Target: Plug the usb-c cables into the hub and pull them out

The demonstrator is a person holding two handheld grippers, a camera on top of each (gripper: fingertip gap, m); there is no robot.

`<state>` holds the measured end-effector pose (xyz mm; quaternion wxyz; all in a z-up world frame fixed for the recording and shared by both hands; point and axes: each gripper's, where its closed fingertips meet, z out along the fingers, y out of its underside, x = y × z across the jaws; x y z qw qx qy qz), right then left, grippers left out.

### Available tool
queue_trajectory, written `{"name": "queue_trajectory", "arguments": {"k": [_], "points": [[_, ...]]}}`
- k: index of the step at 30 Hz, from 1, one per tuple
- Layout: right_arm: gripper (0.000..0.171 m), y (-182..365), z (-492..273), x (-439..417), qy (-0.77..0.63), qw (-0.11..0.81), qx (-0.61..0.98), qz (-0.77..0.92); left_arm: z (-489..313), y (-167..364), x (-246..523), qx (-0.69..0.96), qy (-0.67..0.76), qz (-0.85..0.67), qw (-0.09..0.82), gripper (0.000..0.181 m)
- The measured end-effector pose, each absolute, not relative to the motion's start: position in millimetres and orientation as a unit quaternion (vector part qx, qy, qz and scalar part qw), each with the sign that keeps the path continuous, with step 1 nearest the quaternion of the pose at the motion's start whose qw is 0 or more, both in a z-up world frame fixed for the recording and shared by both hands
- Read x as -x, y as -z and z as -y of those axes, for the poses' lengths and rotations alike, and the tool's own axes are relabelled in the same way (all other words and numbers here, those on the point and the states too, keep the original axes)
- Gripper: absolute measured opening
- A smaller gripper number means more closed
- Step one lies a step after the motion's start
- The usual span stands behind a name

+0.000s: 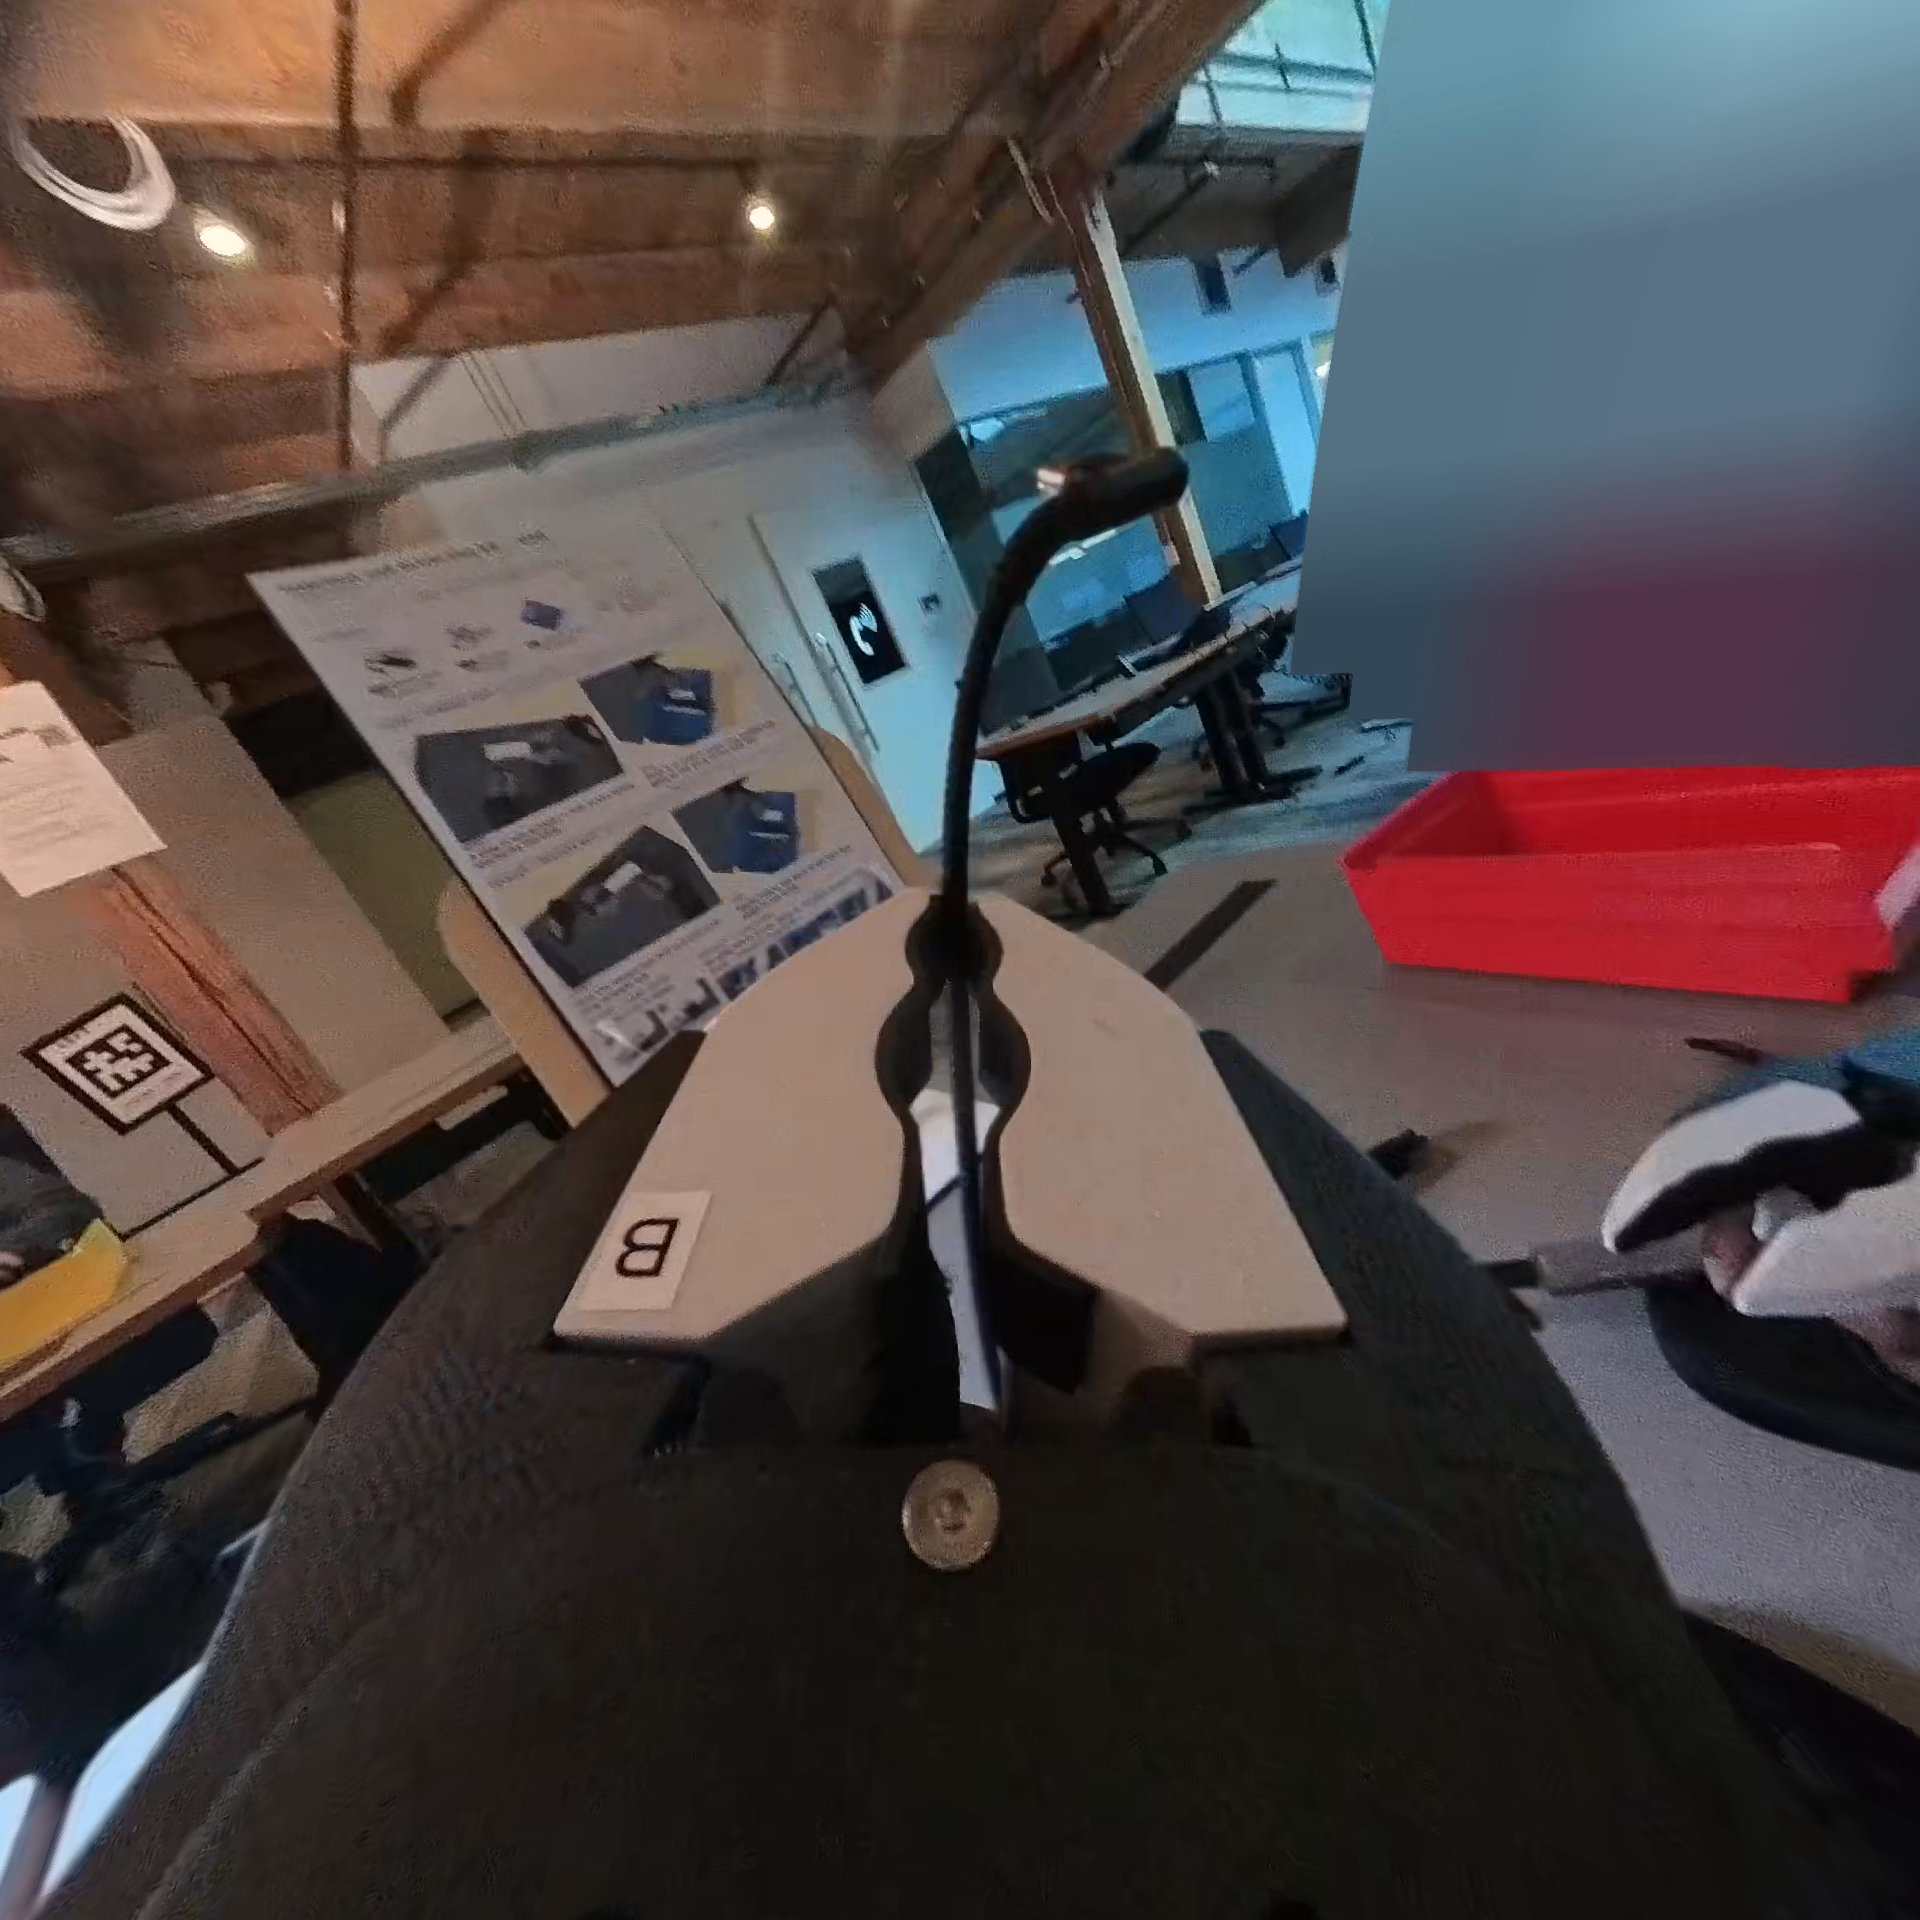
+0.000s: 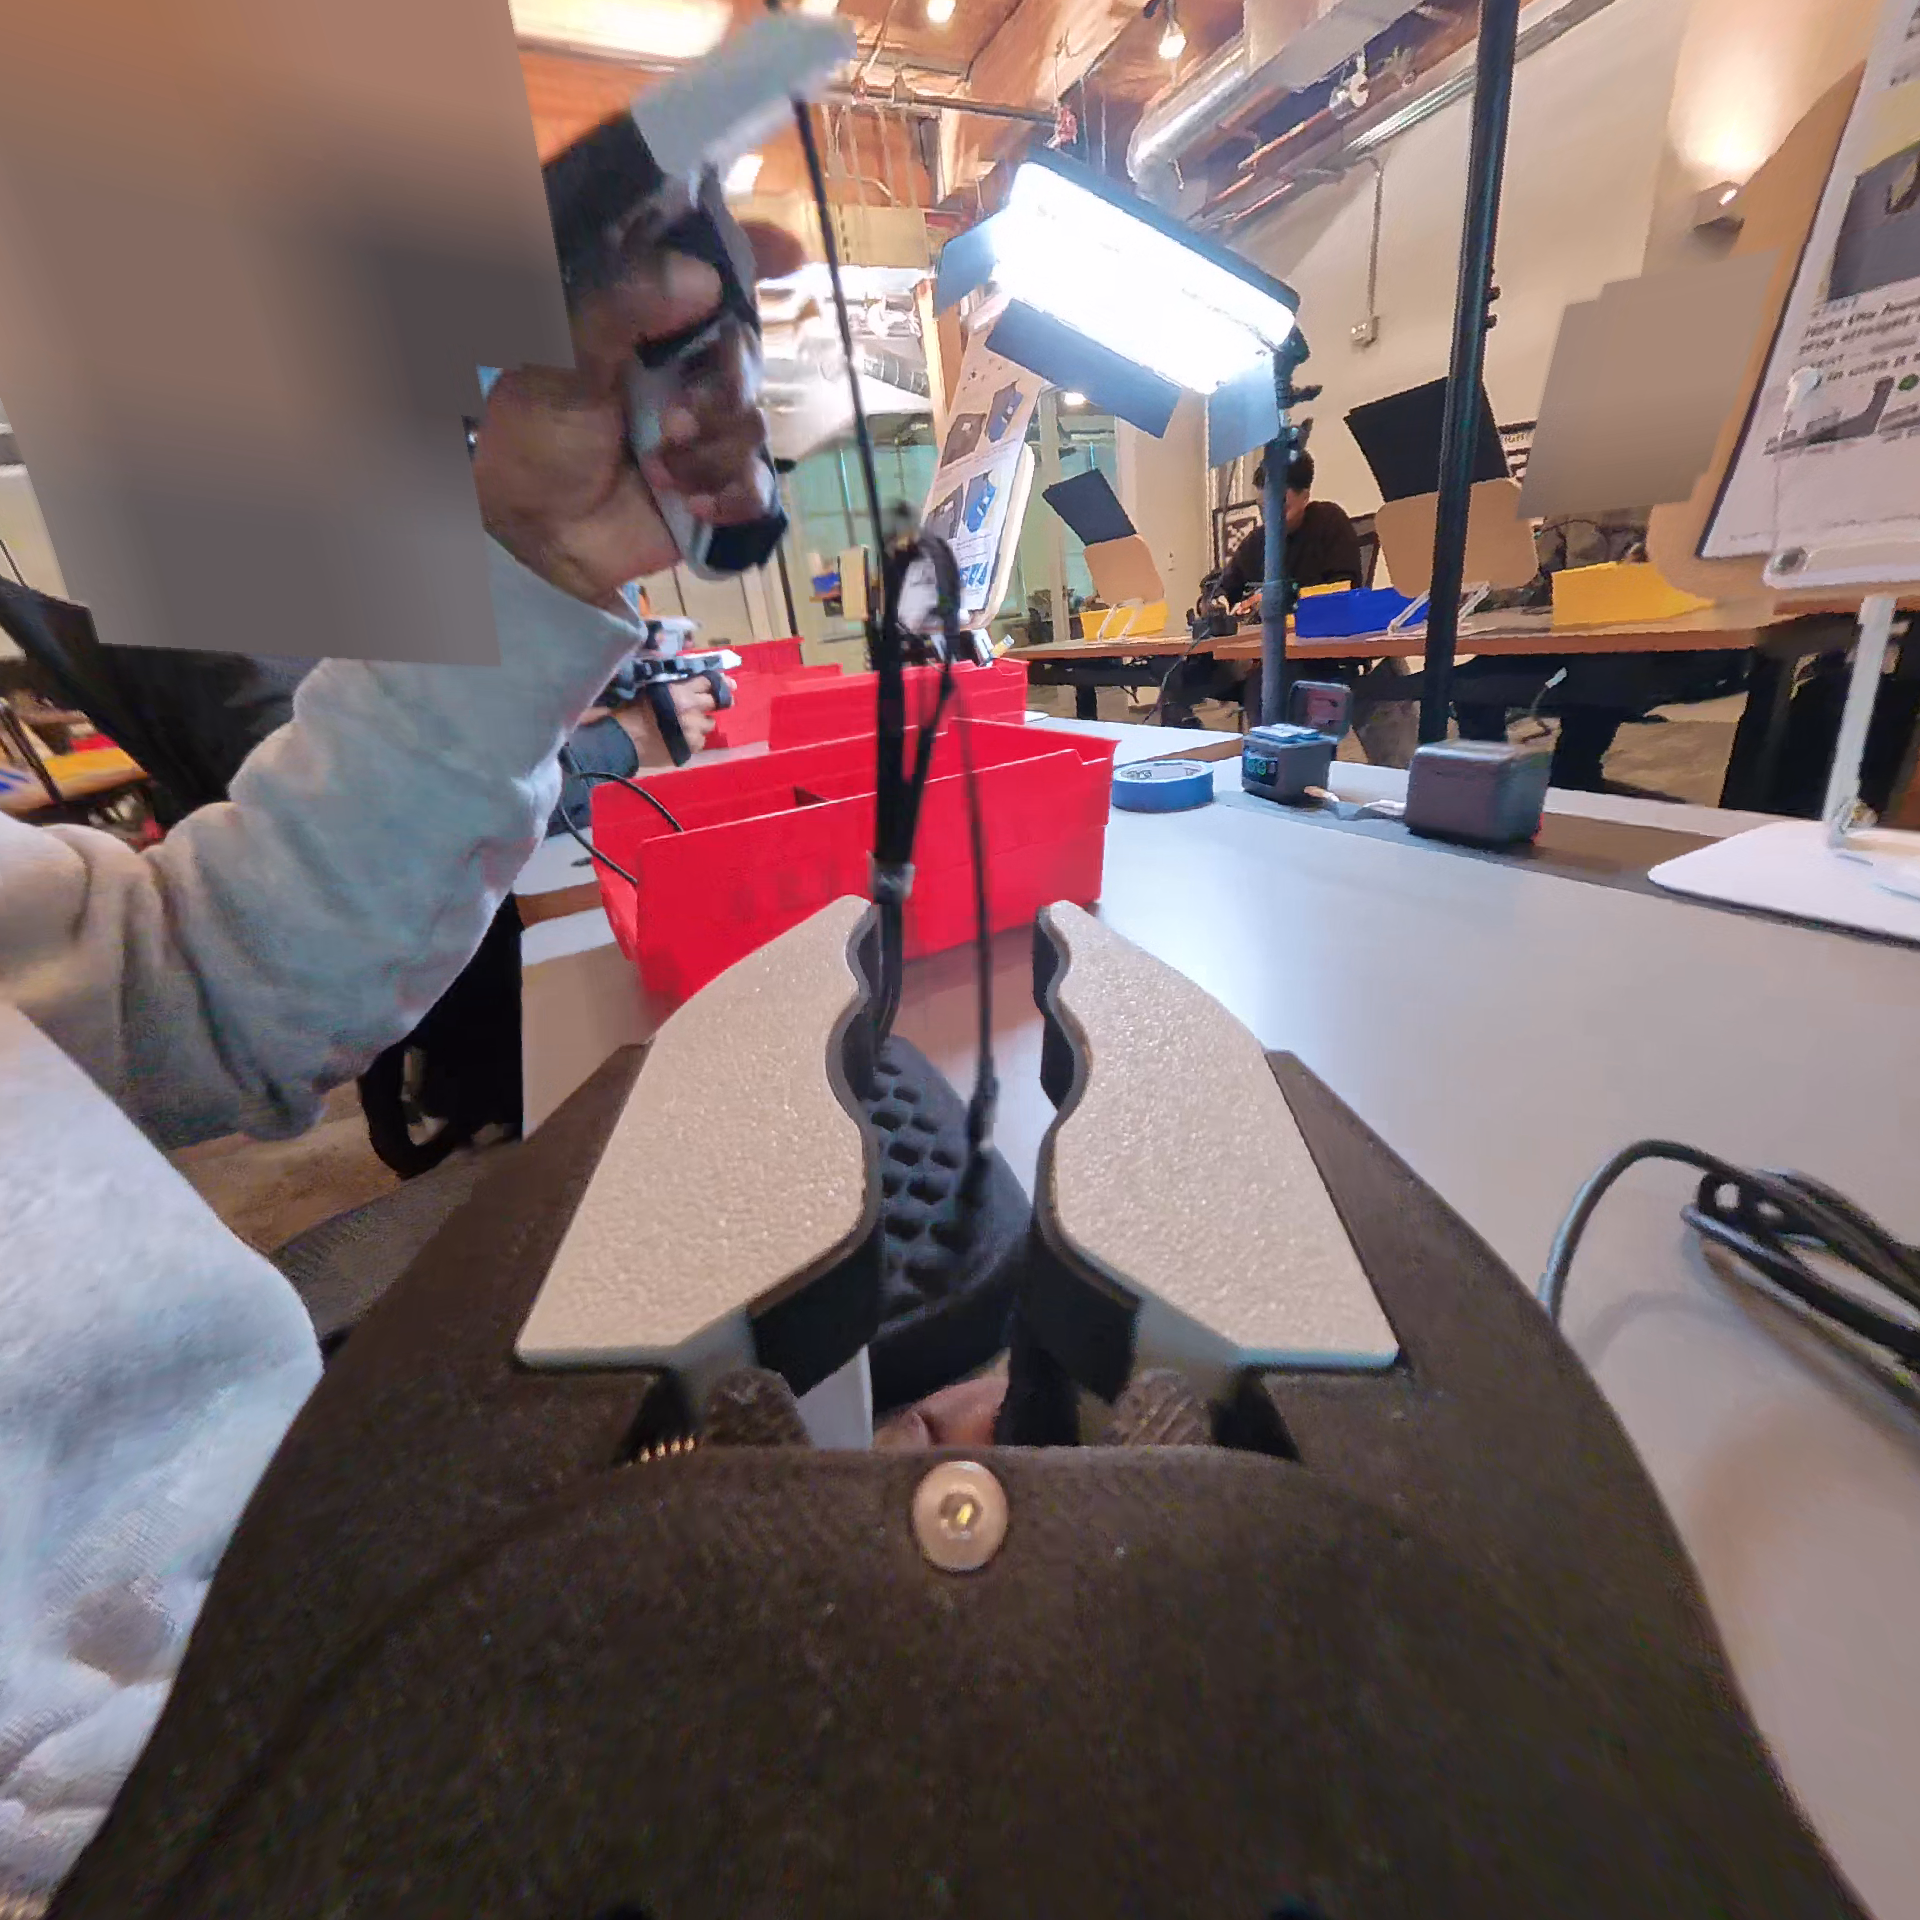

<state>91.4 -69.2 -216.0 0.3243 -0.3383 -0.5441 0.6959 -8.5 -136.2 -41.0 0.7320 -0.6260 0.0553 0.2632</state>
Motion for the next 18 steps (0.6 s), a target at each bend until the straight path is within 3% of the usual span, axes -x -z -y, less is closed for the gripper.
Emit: {"name": "queue_trajectory", "arguments": {"k": [12,14,18], "points": [[0.031,133.3,45.2,-128.9,-0.701,0.408,0.281,0.513,73.6,148.2,-57.3,0.718,-0.177,-0.181,0.648,0.005],[0.03,134.8,44.6,-132.0,-0.712,0.33,0.315,0.534,70.4,167.9,-68.1,0.731,-0.161,-0.23,0.623,0.006],[0.035,157.6,61.6,-149.5,-0.745,-0.042,0.382,0.546,69.7,197.0,-90.1,0.74,-0.102,-0.299,0.594,0.005]]}}
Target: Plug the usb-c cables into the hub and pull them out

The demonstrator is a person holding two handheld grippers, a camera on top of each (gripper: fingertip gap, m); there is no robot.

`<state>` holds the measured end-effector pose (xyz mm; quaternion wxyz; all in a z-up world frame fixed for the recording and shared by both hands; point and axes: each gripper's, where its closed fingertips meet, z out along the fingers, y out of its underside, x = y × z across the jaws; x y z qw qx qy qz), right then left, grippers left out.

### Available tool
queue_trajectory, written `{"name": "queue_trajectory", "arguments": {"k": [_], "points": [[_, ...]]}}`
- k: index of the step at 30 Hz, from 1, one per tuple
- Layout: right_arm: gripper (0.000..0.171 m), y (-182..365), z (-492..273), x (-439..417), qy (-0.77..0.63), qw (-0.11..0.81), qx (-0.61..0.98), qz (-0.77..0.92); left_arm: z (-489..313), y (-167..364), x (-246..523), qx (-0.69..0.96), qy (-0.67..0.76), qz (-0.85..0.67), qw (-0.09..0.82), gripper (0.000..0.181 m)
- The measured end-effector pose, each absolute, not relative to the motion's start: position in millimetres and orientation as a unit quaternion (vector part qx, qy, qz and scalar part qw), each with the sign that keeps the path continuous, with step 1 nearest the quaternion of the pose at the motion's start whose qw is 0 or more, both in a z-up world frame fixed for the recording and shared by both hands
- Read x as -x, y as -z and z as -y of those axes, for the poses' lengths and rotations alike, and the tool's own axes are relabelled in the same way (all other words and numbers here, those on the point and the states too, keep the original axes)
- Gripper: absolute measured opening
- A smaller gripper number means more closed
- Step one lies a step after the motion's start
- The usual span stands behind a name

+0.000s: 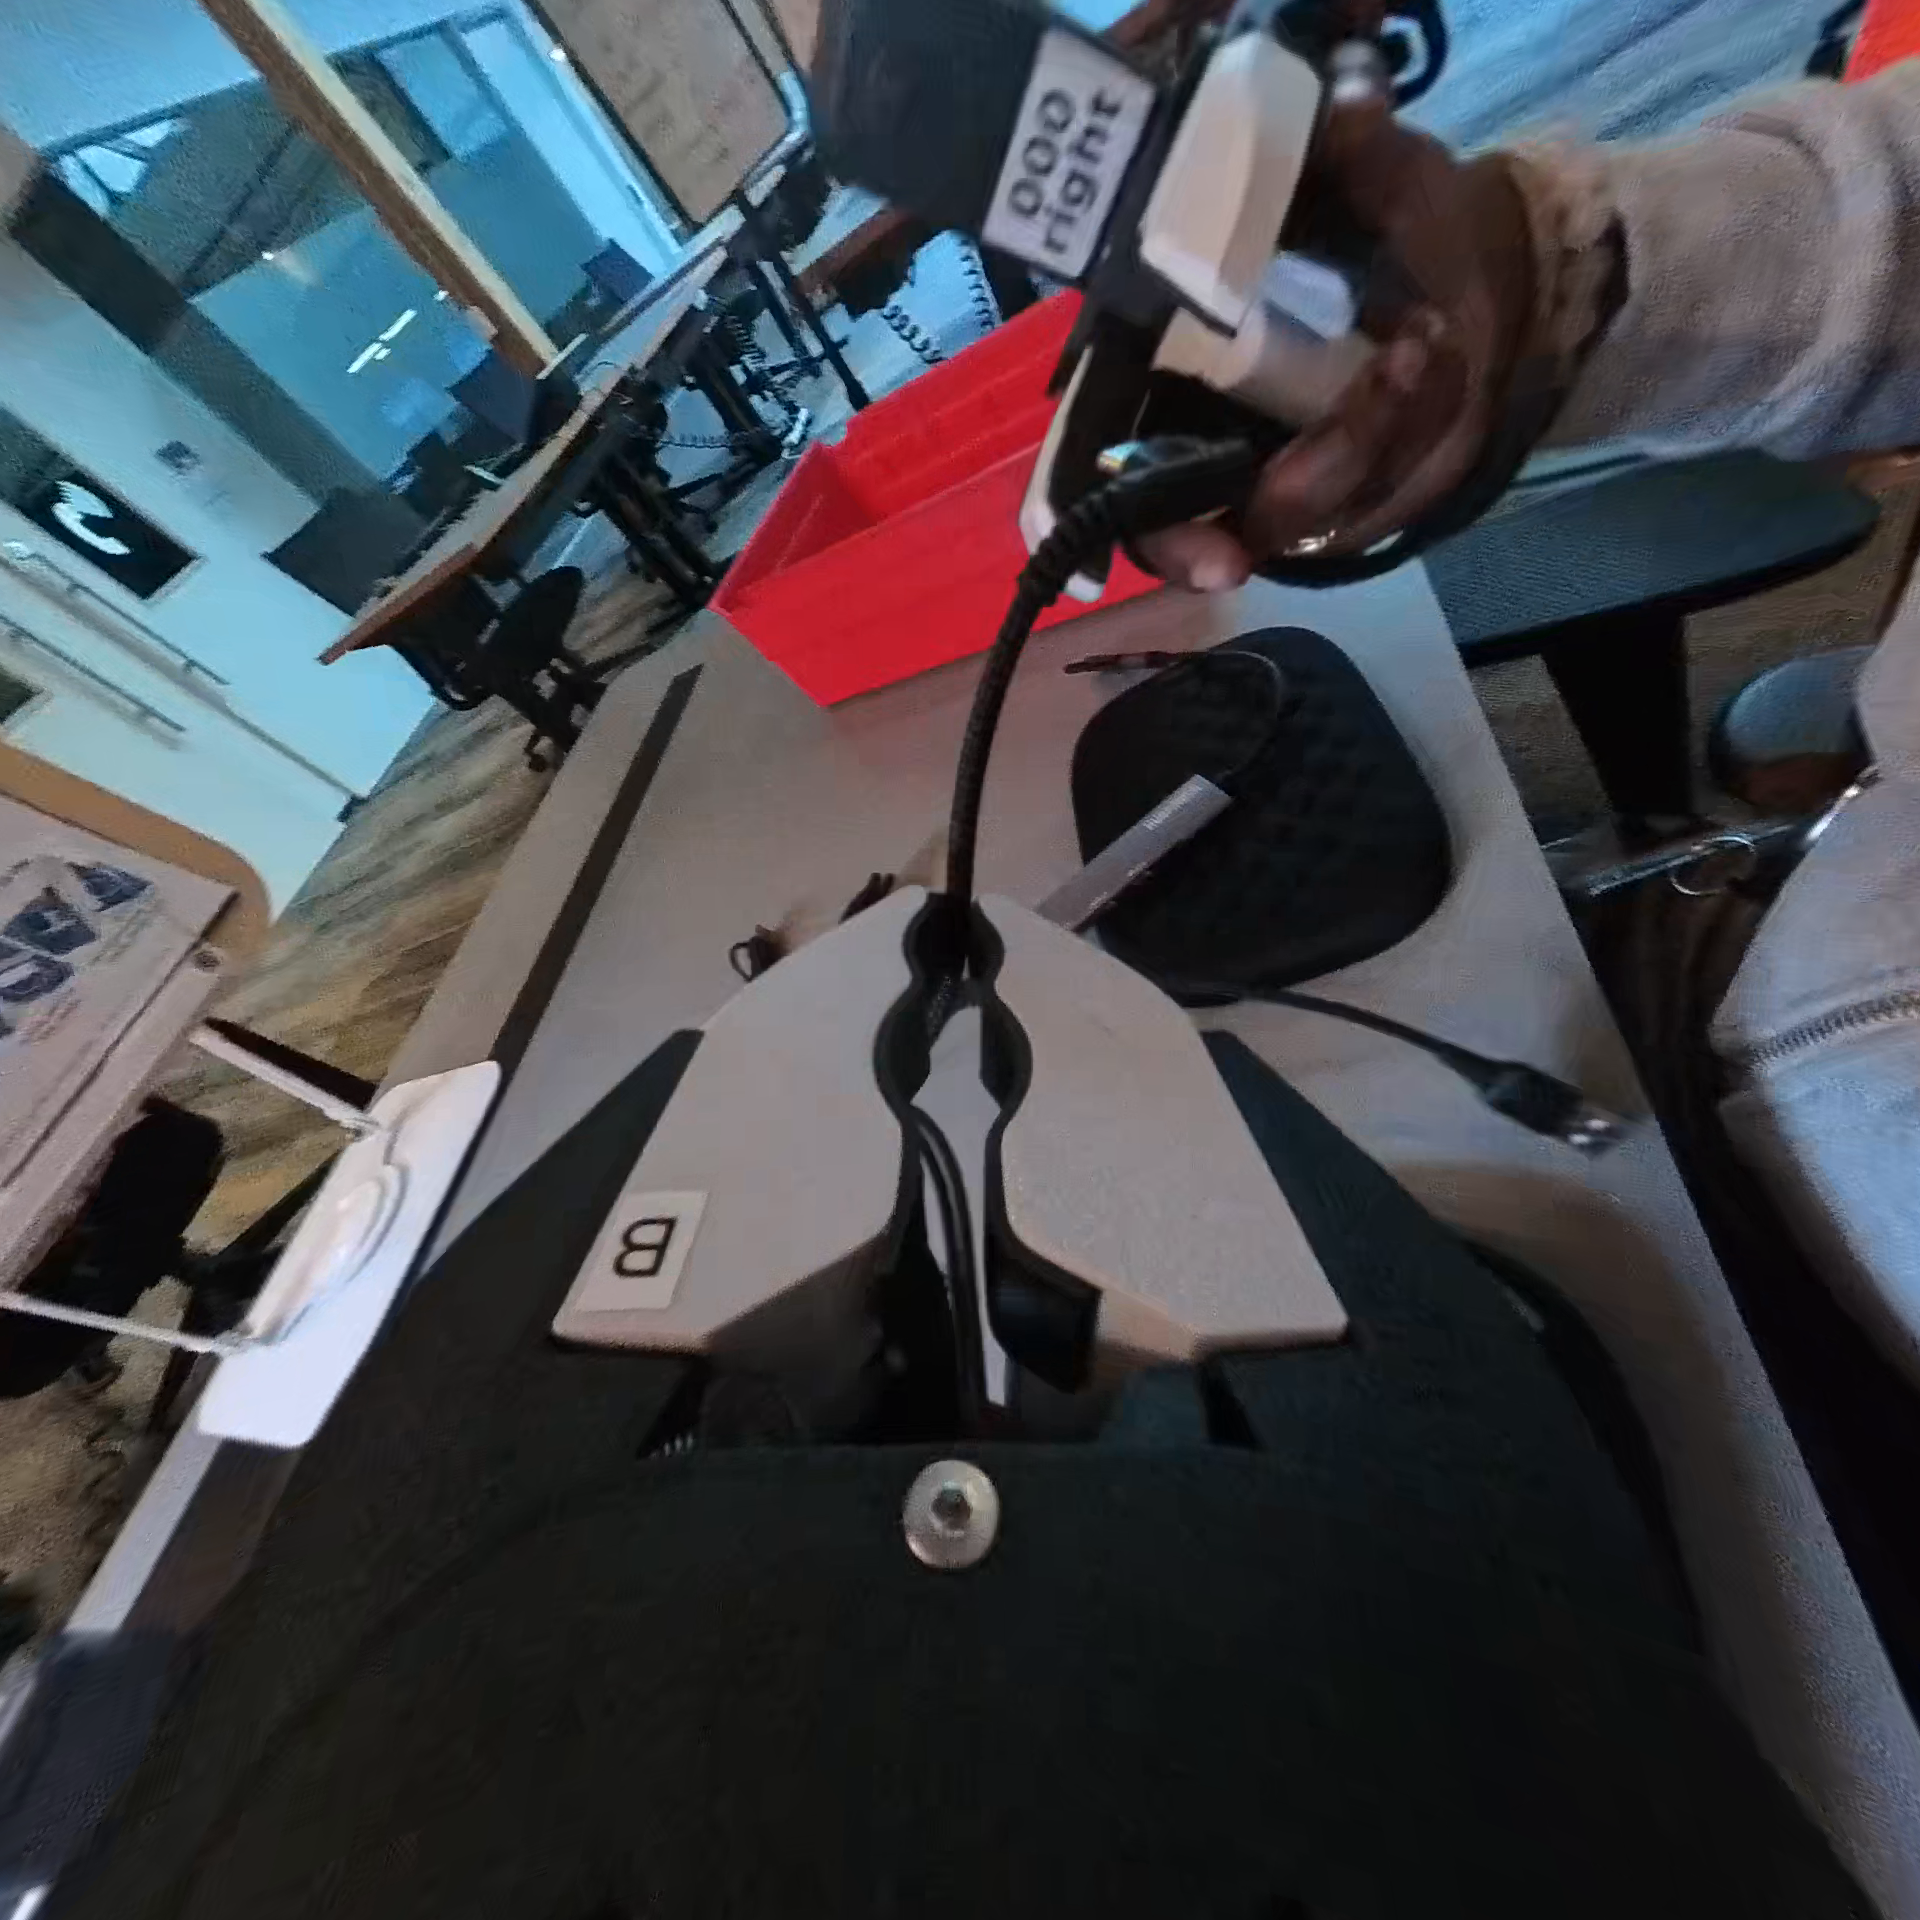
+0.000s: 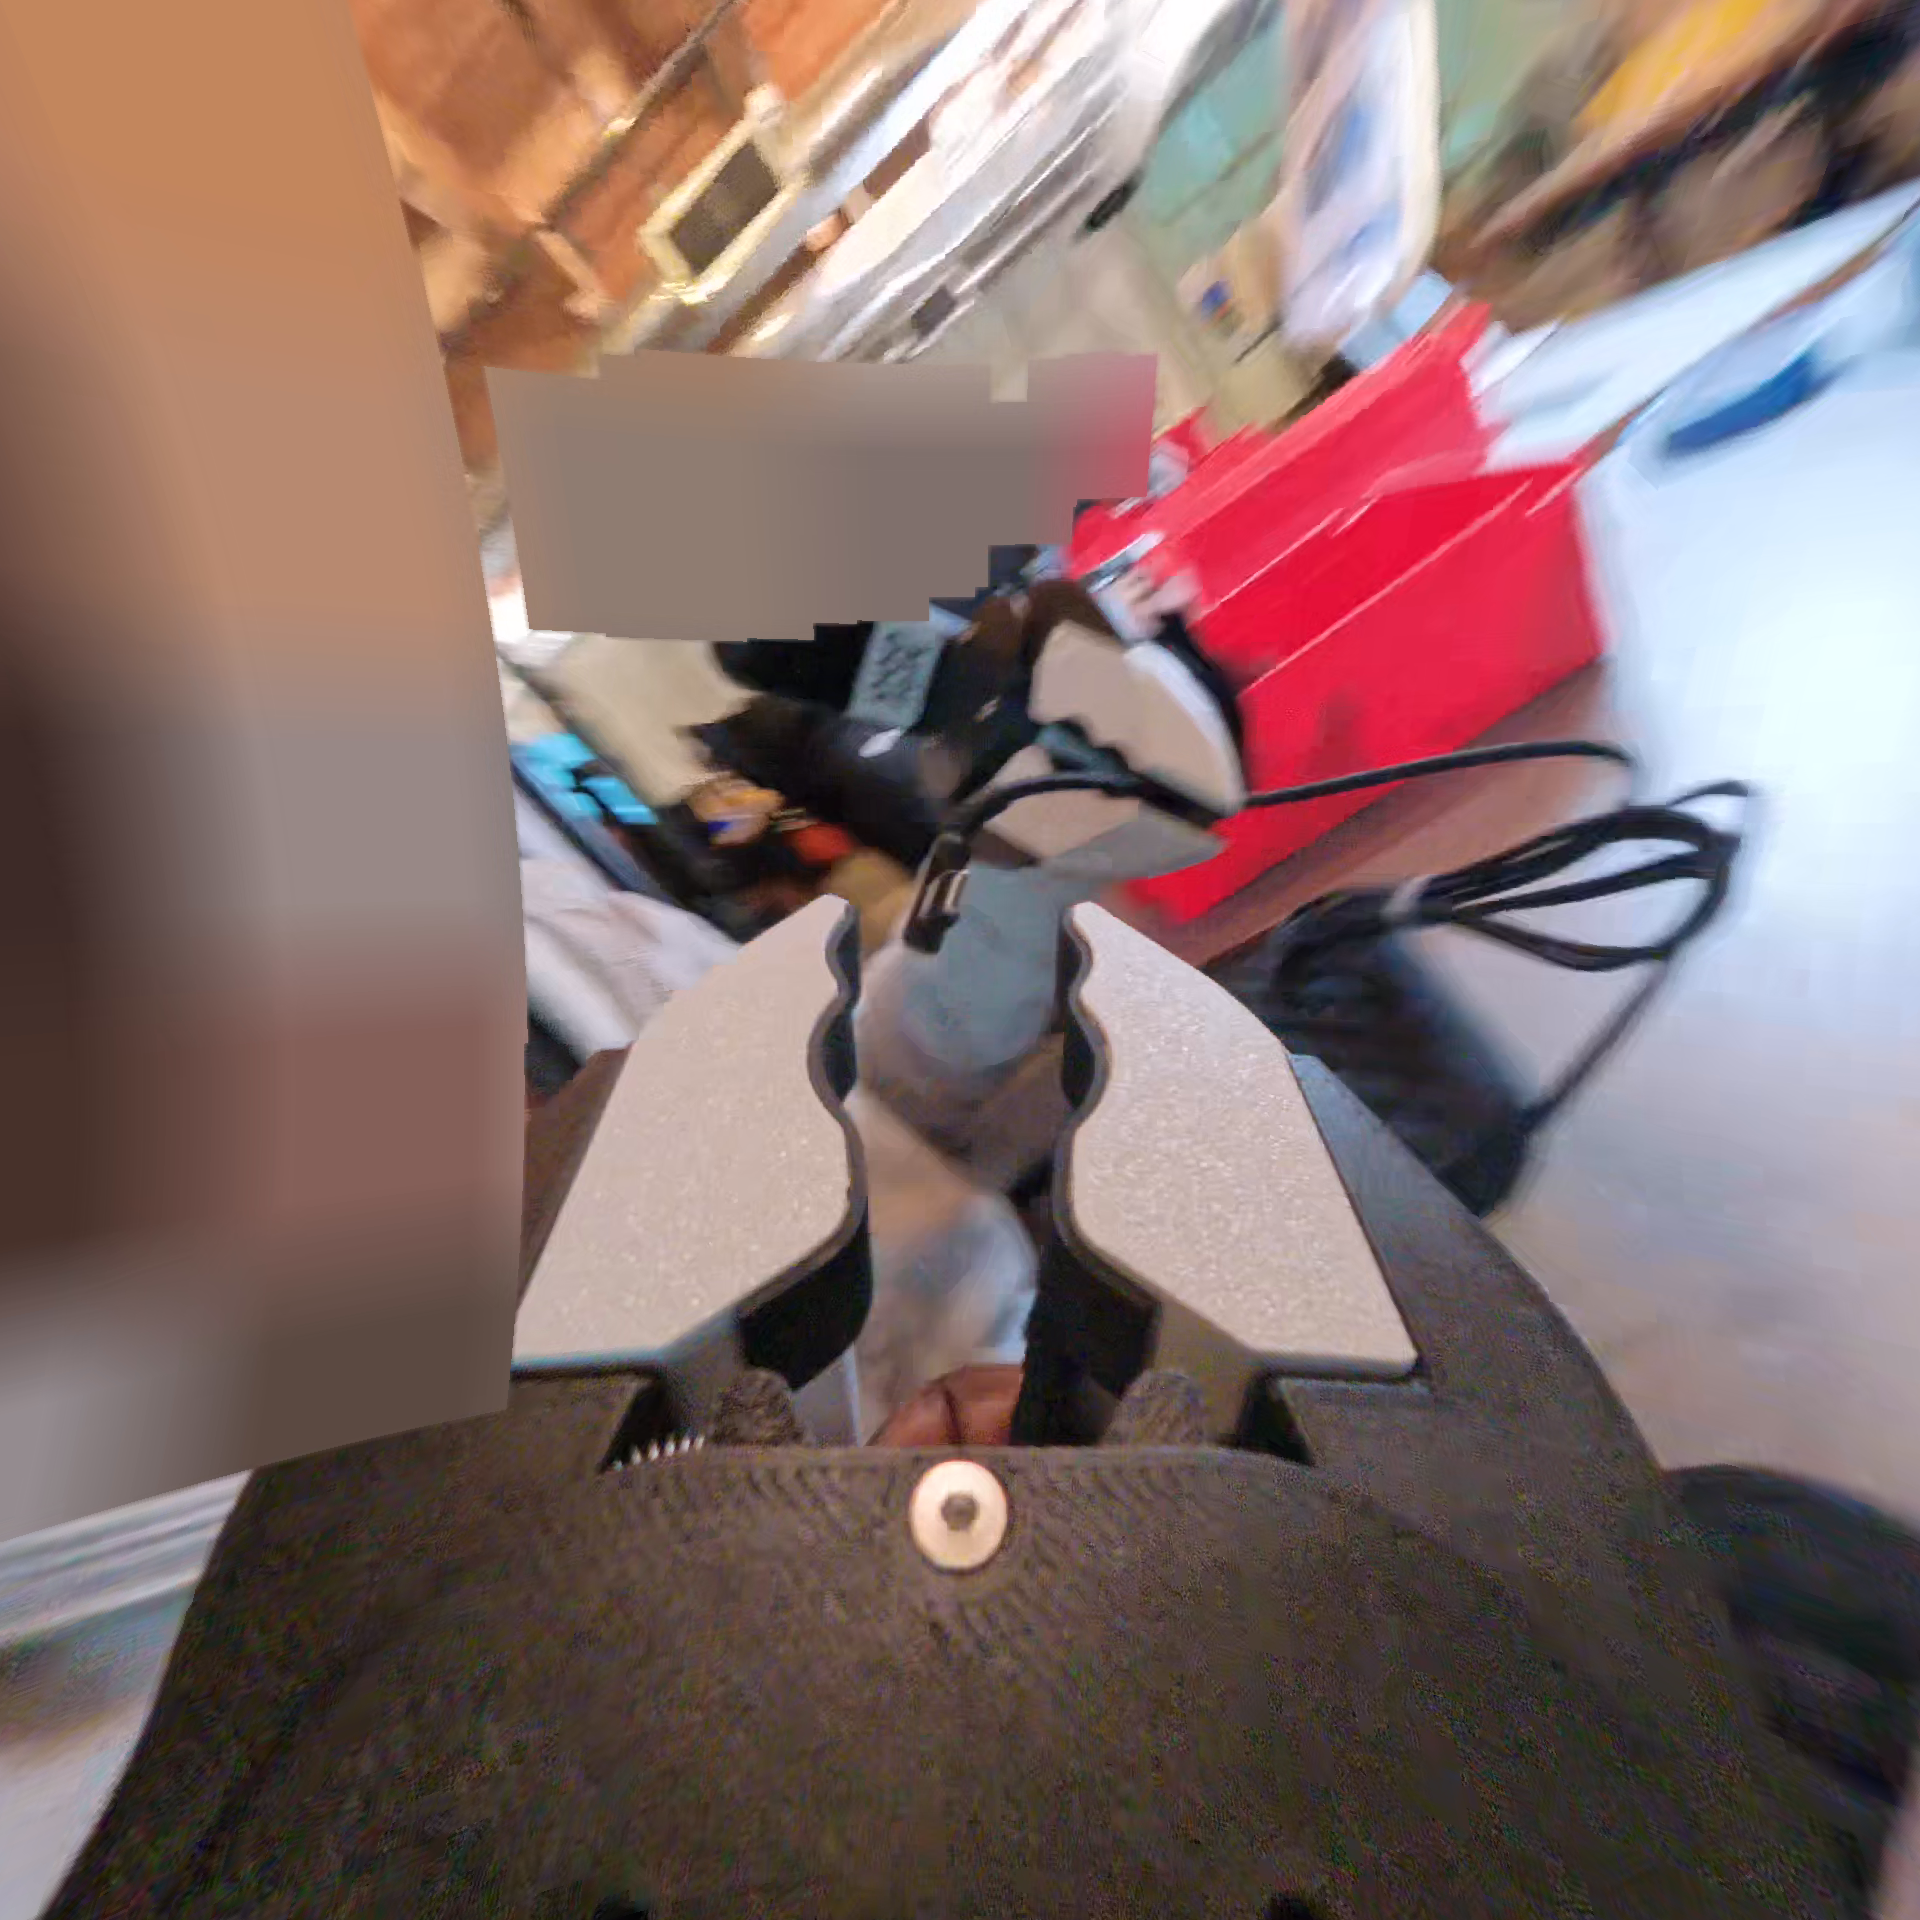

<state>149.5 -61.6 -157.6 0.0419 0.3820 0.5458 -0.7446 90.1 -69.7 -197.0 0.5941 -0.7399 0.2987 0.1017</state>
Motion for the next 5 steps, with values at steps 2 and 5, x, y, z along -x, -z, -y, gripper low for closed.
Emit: {"name": "queue_trajectory", "arguments": {"k": [2,5], "points": [[0.035,168.2,66.1,-154.9,0.742,0.142,-0.392,-0.525,69.6,210.9,-92.0,0.753,-0.088,-0.31,0.573,0.004],[0.031,178.1,72.5,-157.6,0.735,0.204,-0.4,-0.509,71.2,230.6,-92.5,0.763,-0.092,-0.337,0.543,0.004]]}}
